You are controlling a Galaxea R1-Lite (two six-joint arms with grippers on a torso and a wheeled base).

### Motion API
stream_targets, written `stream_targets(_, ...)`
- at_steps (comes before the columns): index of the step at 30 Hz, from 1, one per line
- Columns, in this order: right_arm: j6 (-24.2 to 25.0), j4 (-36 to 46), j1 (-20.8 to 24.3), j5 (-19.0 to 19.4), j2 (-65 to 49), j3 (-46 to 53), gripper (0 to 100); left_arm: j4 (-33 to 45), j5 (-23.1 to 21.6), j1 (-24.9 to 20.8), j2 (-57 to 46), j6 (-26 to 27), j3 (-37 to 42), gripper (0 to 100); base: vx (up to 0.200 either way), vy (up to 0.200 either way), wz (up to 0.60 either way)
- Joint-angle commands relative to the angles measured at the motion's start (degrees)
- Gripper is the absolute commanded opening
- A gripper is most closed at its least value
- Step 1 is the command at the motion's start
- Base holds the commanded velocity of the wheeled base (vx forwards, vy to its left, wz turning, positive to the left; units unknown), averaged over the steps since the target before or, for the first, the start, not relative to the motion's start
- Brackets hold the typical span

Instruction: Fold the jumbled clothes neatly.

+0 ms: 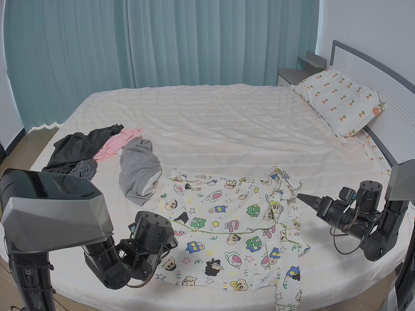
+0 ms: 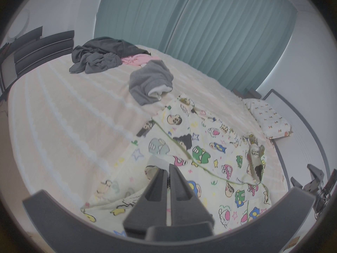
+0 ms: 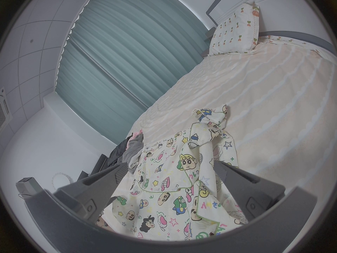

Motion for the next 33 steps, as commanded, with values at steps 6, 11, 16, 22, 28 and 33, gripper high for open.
stream_targets(6,-0.06,-0.67,0.01,0.03,0.22,0.09,100,-14.78,-1.27,5.03,9.21,4.83,8.36,0,0.0,0.0,0.0)
stream_targets(11,-0.06,-0.67,0.01,0.03,0.31,0.09,100,-15.66,-1.35,6.08,9.92,4.74,8.44,0,0.0,0.0,0.0)
stream_targets(16,-0.06,-0.67,0.01,0.03,0.31,0.09,100,-15.66,-1.44,7.22,10.0,4.92,8.09,0,0.0,0.0,0.0)
stream_targets(22,-0.41,-0.58,0.01,0.3,0.57,0.8,100,-16.89,-3.9,10.48,10.09,6.15,7.74,0,0.0,0.0,0.0)
stream_targets(28,-0.41,-0.58,-0.07,0.47,0.84,0.8,100,-18.56,-4.78,13.29,11.06,6.85,7.74,0,0.0,0.0,0.0)
stream_targets(33,-0.41,-0.58,-0.07,0.47,0.92,0.8,100,-18.56,-4.87,13.99,11.85,6.85,7.65,0,0.0,0.0,0.0)
